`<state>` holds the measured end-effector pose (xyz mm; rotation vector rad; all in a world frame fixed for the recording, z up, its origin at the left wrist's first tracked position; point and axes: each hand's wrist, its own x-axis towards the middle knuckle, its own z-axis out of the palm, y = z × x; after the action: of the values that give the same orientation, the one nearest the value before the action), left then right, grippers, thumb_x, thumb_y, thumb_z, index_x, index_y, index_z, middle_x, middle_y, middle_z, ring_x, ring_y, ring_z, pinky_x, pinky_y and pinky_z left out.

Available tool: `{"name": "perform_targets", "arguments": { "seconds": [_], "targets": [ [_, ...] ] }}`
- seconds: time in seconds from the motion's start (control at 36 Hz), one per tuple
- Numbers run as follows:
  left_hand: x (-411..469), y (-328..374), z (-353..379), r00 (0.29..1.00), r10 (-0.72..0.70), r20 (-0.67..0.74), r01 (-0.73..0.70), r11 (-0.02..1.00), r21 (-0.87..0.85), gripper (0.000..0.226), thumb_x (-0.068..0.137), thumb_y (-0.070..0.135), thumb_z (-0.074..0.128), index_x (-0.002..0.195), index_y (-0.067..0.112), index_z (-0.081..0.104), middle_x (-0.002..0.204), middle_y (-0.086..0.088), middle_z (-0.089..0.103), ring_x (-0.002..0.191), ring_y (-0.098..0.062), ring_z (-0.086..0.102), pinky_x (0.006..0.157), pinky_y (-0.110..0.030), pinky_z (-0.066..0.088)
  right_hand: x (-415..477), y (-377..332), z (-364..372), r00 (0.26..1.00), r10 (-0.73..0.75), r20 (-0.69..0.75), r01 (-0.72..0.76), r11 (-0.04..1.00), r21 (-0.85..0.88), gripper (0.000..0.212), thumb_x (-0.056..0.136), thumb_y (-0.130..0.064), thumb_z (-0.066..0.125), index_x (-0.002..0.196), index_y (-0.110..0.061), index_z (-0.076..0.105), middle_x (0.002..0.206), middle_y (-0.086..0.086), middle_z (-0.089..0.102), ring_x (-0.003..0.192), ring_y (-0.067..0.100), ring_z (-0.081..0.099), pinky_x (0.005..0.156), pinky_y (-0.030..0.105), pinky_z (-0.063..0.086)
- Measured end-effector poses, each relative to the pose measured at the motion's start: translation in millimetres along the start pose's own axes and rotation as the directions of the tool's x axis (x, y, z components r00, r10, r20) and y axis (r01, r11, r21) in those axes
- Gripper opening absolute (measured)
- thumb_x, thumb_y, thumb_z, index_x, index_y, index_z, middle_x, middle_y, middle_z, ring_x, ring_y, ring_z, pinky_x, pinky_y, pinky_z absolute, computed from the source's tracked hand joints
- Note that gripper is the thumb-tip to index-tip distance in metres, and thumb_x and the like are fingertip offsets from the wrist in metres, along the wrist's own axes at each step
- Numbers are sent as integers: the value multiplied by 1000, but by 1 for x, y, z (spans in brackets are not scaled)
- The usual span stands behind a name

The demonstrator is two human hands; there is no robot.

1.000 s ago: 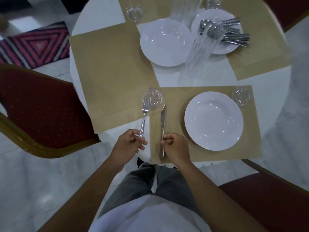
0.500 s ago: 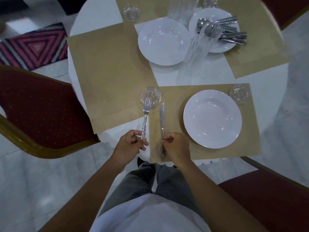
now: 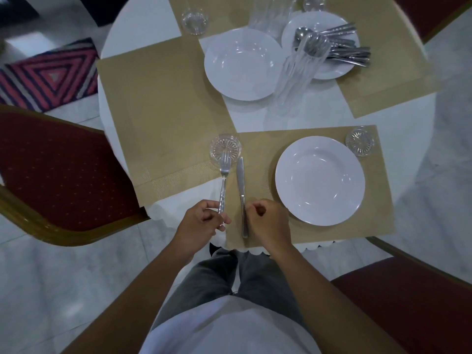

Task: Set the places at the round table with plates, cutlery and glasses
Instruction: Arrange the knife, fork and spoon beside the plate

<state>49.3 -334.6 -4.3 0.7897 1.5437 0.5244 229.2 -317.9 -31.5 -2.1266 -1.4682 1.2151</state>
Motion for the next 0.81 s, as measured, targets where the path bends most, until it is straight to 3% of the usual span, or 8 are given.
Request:
{"name": "perform_targets", "arguments": {
  "seconds": [0.22, 0.31, 0.36, 0.44, 0.53, 0.58, 0.69, 0.81],
  "targets": [
    [0, 11, 28, 998, 8, 61, -8, 1000, -9, 17, 90, 19, 70, 105, 19, 63, 83, 3, 77, 73, -9, 71, 60, -17, 49, 6, -16, -24, 998, 37, 50, -52, 936, 348, 25, 86, -57, 69, 95, -34, 77, 86, -25, 74, 82, -8, 68, 62, 7, 49],
    [0, 14, 39, 993, 9, 114, -8, 1000, -12, 18, 87, 25, 73, 103, 22, 64, 84, 3, 77, 77, -15, 73, 65, -23, 54, 13, -18, -31, 997, 49, 68, -72, 912, 405, 21, 85, -44, 78, 98, -28, 79, 86, -16, 77, 81, 0, 72, 73, 18, 57],
    [1, 14, 43, 991, 17, 132, -19, 1000, 12, 22, 85, 31, 75, 102, 24, 64, 83, 4, 77, 76, -13, 73, 64, -18, 53, 18, -18, -35, 995, 64, 75, -90, 905, 415, 16, 85, -36, 80, 97, -25, 79, 84, -13, 78, 80, 4, 73, 79, 25, 60],
    [7, 11, 42, 989, 97, 113, -119, 970, 213, 11, 90, 39, 67, 99, 33, 64, 88, 14, 74, 79, 0, 68, 66, -8, 48, 23, -16, -38, 994, 72, 77, -97, 913, 396, 10, 87, -32, 79, 94, -26, 79, 83, -12, 77, 79, 7, 74, 81, 30, 62],
    [15, 2, 31, 955, 295, 29, -264, 798, 541, 19, 101, 35, 47, 111, 30, 62, 109, 13, 64, 101, -4, 57, 89, -22, 45, 27, -12, -38, 997, 67, 40, -76, 949, 306, 11, 88, -30, 78, 98, -26, 80, 83, -13, 77, 78, 6, 74, 80, 29, 62],
    [19, -4, 23, 910, 414, 11, -316, 678, 664, 24, 101, 28, 48, 122, 23, 59, 126, 5, 58, 117, -15, 51, 102, -31, 39, 29, -9, -37, 999, 39, 25, -43, 977, 211, 12, 88, -28, 78, 100, -25, 80, 81, -17, 75, 76, 3, 73, 78, 25, 59],
    [29, -18, 13, 908, 390, 152, -343, 485, 804, 60, 97, 31, 57, 151, 17, 35, 162, 0, 23, 151, -21, 15, 119, -31, 12, 29, -5, -32, 999, -28, 42, 26, 998, 63, 16, 91, -17, 76, 107, -18, 80, 85, -10, 75, 77, 4, 71, 81, 26, 60],
    [34, -30, 11, 920, 325, 218, -336, 370, 866, 77, 97, 43, 53, 157, 22, 10, 164, 6, -7, 151, -17, -10, 120, -30, 1, 27, -6, -25, 996, -63, 64, 67, 997, -49, 16, 95, -13, 71, 108, -13, 79, 96, 2, 78, 75, 6, 68, 72, 13, 50]
  ]
}}
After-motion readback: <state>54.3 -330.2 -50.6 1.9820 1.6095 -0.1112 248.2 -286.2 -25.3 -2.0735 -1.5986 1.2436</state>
